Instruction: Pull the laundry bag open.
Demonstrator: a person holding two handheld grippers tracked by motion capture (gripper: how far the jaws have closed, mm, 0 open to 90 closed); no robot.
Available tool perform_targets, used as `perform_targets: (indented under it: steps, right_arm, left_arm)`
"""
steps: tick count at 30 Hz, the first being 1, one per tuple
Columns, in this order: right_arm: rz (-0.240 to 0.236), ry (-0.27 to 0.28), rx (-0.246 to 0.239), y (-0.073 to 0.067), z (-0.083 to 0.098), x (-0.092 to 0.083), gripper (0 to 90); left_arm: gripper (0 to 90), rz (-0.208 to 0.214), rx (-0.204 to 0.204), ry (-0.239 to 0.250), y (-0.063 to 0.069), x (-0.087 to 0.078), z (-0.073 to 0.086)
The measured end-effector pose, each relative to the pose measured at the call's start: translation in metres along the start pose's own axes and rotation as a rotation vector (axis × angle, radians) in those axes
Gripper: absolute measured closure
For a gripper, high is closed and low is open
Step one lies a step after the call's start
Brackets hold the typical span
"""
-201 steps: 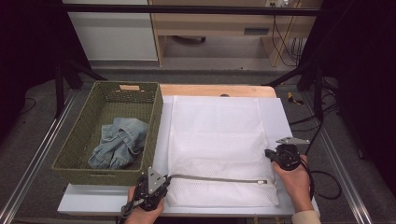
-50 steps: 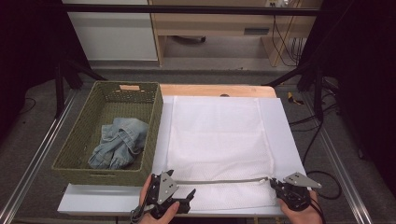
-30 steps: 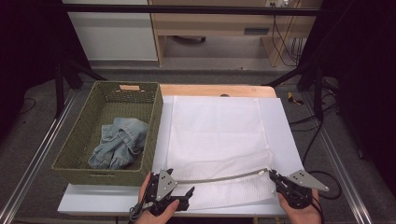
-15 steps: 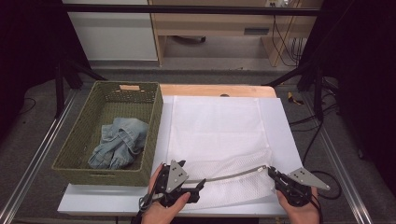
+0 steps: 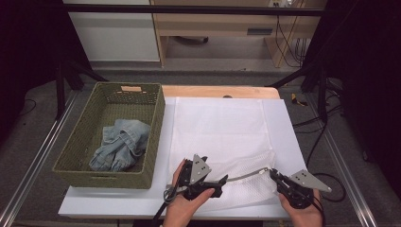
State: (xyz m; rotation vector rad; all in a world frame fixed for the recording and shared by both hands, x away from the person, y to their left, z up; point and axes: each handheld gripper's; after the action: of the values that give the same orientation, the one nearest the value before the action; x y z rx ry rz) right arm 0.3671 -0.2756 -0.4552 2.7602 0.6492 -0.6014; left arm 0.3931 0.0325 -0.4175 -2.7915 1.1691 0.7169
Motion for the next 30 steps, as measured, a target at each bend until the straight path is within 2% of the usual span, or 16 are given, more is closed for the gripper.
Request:
perform_targets:
  steps: [3, 4, 9, 14, 20, 25, 26, 30]
  right_arm:
    - [0.000, 0.002, -0.014, 0.000, 0.000, 0.002, 85.7]
    - [-0.004, 0.010, -0.020, -0.001, 0.000, 0.003, 85.7]
    - [0.007, 0.010, -0.039, 0.000, 0.003, 0.004, 85.7]
    - [0.009, 0.004, -0.046, 0.000, 0.004, 0.005, 85.7]
    - [0.017, 0.003, -0.054, 0.000, 0.005, 0.006, 85.8]
    - [0.010, 0.010, -0.046, 0.000, 0.005, 0.007, 85.8]
    - [0.011, 0.017, -0.052, 0.000, 0.005, 0.007, 85.7]
    - [0.011, 0.026, -0.048, 0.000, 0.003, 0.006, 85.7]
  left_arm:
    - [14.3, 0.009, -0.007, 0.004, 0.003, 0.005, 0.000]
    - [14.8, 0.018, -0.020, 0.012, 0.005, 0.008, -0.001]
    - [19.3, 0.046, -0.036, 0.057, 0.013, 0.014, -0.005]
    - [22.3, 0.065, -0.038, 0.034, 0.019, 0.024, 0.000]
    - [26.9, 0.078, -0.008, 0.029, 0.028, 0.031, 0.001]
    - [30.1, 0.089, -0.014, 0.014, 0.031, 0.038, 0.001]
    - [31.4, 0.089, 0.008, 0.019, 0.035, 0.040, 0.000]
    - [32.7, 0.105, 0.019, -0.002, 0.040, 0.045, 0.002]
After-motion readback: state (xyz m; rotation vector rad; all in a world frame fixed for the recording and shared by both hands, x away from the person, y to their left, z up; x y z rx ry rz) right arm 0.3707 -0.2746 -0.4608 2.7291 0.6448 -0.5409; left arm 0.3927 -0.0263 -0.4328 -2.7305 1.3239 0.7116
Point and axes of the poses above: each handheld gripper's, and its own axes: x roughly forward along the jaws, z roughly out of its underside, y roughly to its right, and after that the axes turned 9 degrees about -x, right-handed
